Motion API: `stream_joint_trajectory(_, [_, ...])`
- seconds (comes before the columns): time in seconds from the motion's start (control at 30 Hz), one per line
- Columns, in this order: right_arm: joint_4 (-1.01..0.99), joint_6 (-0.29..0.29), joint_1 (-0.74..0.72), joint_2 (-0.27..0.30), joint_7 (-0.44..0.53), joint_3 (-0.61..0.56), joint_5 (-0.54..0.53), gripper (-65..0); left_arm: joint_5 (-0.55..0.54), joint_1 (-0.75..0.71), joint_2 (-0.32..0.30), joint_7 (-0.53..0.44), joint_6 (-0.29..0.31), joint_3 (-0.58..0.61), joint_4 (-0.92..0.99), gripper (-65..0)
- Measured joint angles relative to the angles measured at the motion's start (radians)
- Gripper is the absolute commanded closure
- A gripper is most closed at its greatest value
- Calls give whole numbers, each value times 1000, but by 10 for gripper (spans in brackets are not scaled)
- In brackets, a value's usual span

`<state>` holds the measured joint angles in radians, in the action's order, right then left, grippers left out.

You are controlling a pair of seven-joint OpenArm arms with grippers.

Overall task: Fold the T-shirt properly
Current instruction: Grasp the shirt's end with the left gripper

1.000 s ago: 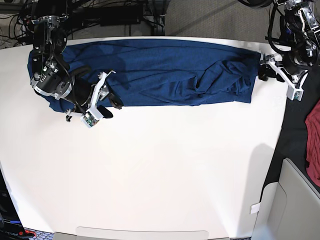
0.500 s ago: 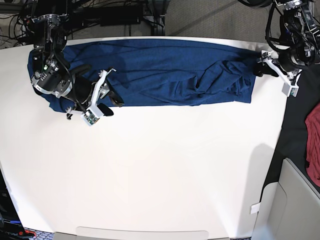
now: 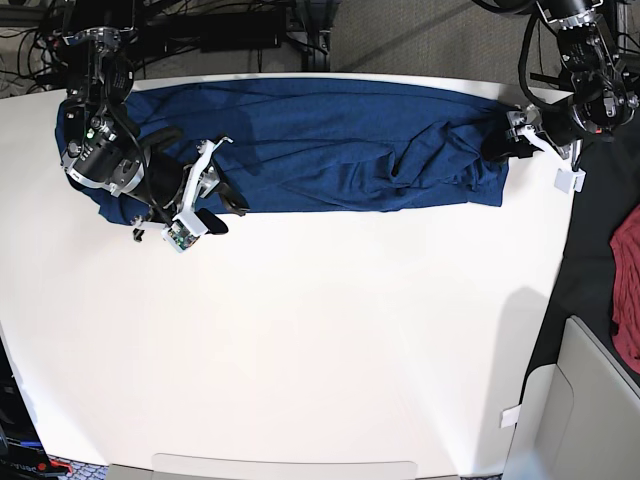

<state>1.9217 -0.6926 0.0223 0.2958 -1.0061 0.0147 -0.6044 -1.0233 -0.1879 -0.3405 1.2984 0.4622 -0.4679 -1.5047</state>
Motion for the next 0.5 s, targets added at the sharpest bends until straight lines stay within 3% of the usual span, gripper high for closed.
stream_joint_trajectory(0.37, [0, 0, 0, 0, 0, 0, 0, -250, -10, 7, 41, -24, 3, 3, 3, -407])
stream_joint_trajectory(0.5, [0, 0, 0, 0, 0, 0, 0, -250, -18, 6, 35, -47, 3, 74, 1, -378])
